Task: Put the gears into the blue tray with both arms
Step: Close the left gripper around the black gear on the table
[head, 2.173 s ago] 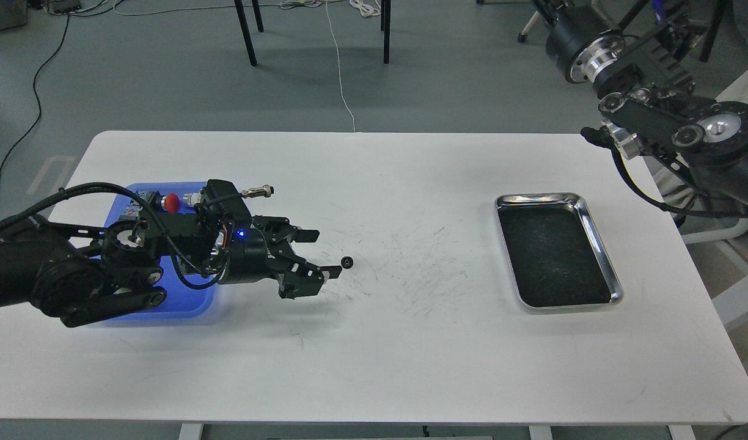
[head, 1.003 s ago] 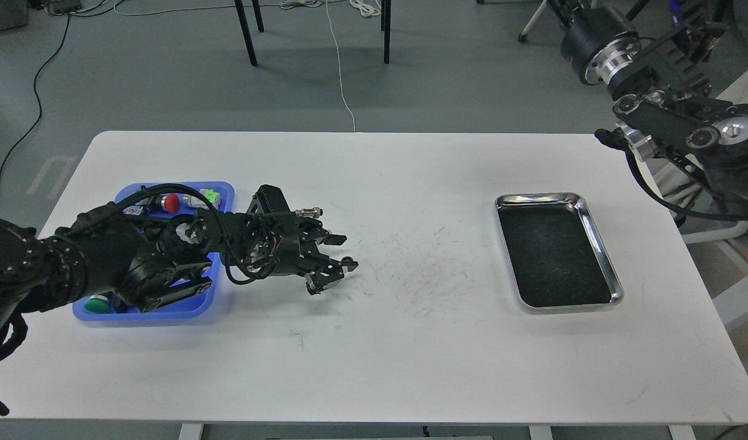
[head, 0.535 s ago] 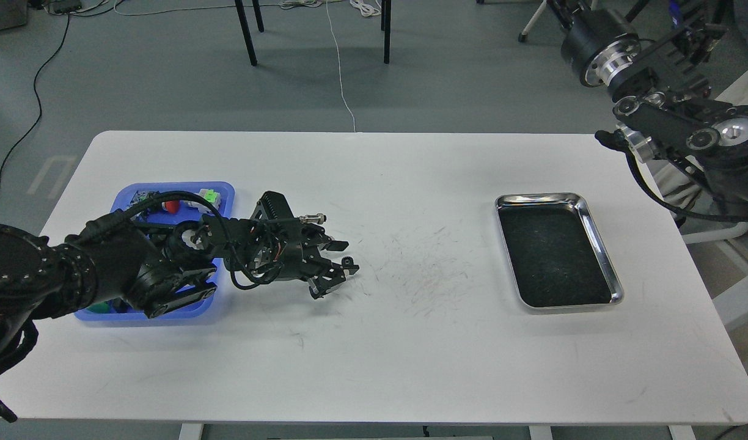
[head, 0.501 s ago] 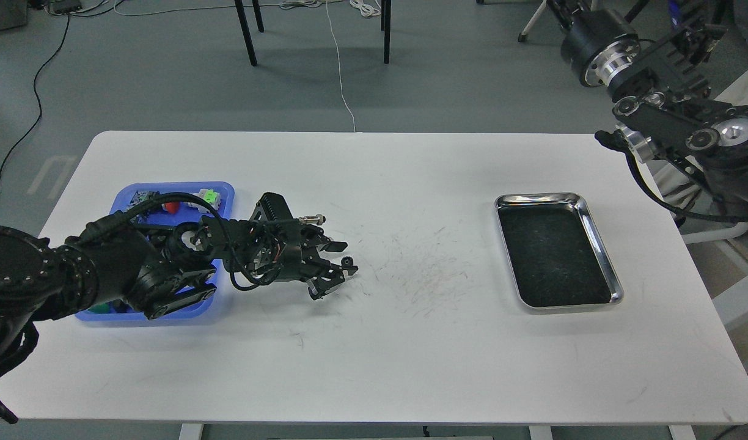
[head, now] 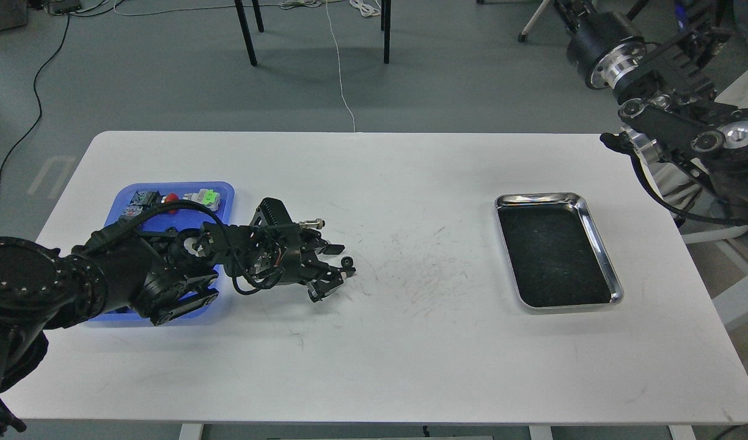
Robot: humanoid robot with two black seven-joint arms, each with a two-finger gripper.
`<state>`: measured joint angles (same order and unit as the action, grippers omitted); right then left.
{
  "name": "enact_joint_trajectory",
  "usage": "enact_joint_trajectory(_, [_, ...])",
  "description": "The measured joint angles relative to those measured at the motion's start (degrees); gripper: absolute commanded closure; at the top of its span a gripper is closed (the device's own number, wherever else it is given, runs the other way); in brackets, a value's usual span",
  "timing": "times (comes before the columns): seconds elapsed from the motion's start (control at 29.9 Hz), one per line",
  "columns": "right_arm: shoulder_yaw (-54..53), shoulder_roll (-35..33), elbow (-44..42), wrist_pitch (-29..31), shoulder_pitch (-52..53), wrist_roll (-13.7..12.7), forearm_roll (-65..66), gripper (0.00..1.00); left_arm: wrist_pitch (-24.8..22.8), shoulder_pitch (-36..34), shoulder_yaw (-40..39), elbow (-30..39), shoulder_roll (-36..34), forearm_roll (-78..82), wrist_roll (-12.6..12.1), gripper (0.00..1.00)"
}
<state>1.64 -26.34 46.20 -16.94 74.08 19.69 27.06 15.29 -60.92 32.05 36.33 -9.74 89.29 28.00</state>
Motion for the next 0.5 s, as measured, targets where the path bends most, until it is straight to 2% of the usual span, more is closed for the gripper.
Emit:
enact_joint_trajectory(0.07, [0.0, -0.01, -0.02, -0.01, -0.05, 0.0, 0.0, 0.12, 0.0, 0.0, -0.05, -0.03, 0.23, 0.0, 0.0, 0.59])
enact_joint_trajectory(0.5, [-0.04, -0.03, -0.15, -0.01, -1.33, 0.17, 0.1, 0.12, -0.05, 0.14, -0.15, -1.04, 0.51, -0.02, 0.0, 0.72])
